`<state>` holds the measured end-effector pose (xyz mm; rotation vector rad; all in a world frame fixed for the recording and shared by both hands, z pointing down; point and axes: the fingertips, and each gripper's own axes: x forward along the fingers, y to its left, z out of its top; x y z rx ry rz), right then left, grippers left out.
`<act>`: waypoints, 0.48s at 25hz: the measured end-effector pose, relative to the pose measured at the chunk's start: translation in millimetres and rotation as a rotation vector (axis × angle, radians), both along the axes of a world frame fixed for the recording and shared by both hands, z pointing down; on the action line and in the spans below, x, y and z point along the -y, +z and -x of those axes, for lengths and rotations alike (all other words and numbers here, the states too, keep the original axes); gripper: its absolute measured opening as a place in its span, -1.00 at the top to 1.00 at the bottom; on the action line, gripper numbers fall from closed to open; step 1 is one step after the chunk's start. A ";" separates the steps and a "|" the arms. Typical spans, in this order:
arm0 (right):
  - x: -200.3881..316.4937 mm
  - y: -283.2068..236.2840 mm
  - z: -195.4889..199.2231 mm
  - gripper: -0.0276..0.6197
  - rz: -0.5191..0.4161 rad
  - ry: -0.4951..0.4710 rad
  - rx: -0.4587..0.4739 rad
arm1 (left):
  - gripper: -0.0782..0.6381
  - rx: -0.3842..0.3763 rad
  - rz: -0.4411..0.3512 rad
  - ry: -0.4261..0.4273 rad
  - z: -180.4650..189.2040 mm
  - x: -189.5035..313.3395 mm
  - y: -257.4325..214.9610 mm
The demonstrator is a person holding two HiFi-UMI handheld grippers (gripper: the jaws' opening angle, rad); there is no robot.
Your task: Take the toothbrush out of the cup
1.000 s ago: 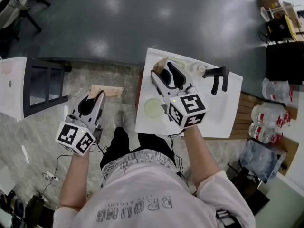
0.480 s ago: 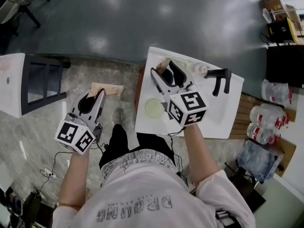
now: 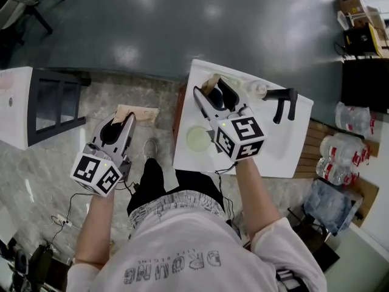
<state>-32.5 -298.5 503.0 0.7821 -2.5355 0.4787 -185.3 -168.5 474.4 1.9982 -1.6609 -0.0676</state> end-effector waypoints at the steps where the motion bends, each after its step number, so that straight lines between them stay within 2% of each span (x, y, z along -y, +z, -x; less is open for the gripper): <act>1: -0.4 0.8 -0.3 0.06 0.001 0.000 -0.001 | 0.54 -0.001 -0.001 -0.001 -0.1 -0.4 0.5; 12: -0.7 3.6 -1.3 0.19 -0.004 0.001 -0.024 | 0.54 0.006 -0.001 -0.003 1.4 -2.1 -1.3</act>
